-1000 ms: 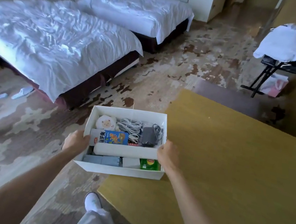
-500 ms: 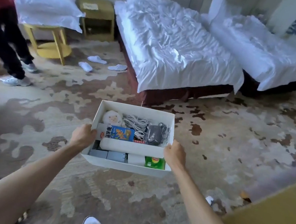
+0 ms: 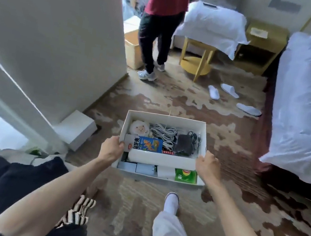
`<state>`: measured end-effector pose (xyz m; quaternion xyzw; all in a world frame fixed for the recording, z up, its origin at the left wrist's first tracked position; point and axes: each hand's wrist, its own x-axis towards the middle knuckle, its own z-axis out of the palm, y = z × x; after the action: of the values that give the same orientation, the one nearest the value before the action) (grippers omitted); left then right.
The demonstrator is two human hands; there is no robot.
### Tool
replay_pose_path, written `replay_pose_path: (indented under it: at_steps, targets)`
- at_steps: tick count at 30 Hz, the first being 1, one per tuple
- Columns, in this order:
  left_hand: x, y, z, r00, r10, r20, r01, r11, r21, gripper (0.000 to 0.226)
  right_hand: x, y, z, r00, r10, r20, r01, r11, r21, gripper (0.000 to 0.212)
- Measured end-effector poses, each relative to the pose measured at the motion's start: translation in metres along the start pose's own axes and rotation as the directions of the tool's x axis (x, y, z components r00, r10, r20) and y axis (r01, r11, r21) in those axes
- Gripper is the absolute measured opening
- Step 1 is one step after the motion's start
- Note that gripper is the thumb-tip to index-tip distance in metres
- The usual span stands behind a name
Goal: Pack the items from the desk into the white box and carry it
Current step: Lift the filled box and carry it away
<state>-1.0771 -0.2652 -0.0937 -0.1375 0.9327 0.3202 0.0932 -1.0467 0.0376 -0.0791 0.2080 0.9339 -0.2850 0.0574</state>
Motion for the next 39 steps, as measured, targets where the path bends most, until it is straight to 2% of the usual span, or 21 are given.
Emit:
replay_pose_path:
  at_steps: [5, 10, 13, 16, 19, 22, 24, 27, 32, 35, 39]
  targets:
    - [0.039, -0.027, -0.030, 0.945, -0.287, -0.157, 0.272, 0.956, -0.109, 0.024, 0.105, -0.089, 0.042, 0.954, -0.240, 0.180, 0.239, 0.971, 0.028, 0.020]
    - [0.060, -0.052, -0.057, 0.819, -0.520, -0.244, 0.461, 0.849, -0.260, 0.028, 0.162, -0.186, 0.081, 0.806, -0.488, 0.335, 0.507, 0.861, 0.035, 0.014]
    - [0.076, -0.079, -0.062, 0.730, -0.617, -0.293, 0.512, 0.778, -0.363, 0.027, 0.187, -0.241, 0.117, 0.719, -0.551, 0.423, 0.597, 0.802, 0.031, 0.012]
    - [0.108, -0.115, -0.066, 0.664, -0.679, -0.312, 0.539, 0.724, -0.430, 0.027, 0.211, -0.296, 0.161, 0.656, -0.558, 0.508, 0.636, 0.771, 0.026, 0.021]
    - [0.161, -0.158, -0.081, 0.616, -0.730, -0.295, 0.566, 0.671, -0.479, 0.025, 0.237, -0.359, 0.215, 0.628, -0.552, 0.548, 0.647, 0.762, 0.026, 0.029]
    - [0.216, -0.200, -0.104, 0.599, -0.756, -0.263, 0.602, 0.642, -0.476, 0.023, 0.264, -0.415, 0.274, 0.636, -0.527, 0.563, 0.646, 0.763, -0.016, 0.023]
    - [0.252, -0.229, -0.116, 0.574, -0.783, -0.237, 0.634, 0.609, -0.476, 0.022, 0.281, -0.449, 0.312, 0.614, -0.524, 0.590, 0.672, 0.740, -0.042, 0.019]
    - [0.308, -0.272, -0.128, 0.533, -0.823, -0.197, 0.661, 0.550, -0.512, 0.024, 0.309, -0.493, 0.376, 0.587, -0.514, 0.626, 0.694, 0.717, -0.062, 0.023]
    - [0.399, -0.349, -0.106, 0.492, -0.863, -0.110, 0.711, 0.472, -0.520, 0.023, 0.352, -0.533, 0.494, 0.628, -0.435, 0.645, 0.636, 0.764, -0.104, 0.024]
    - [0.449, -0.406, -0.076, 0.456, -0.883, -0.112, 0.753, 0.450, -0.480, 0.030, 0.377, -0.543, 0.577, 0.656, -0.373, 0.656, 0.591, 0.794, -0.140, 0.033]
    - [0.497, -0.480, -0.030, 0.404, -0.906, -0.130, 0.781, 0.415, -0.466, 0.031, 0.400, -0.541, 0.683, 0.664, -0.335, 0.669, 0.558, 0.818, -0.143, 0.032]
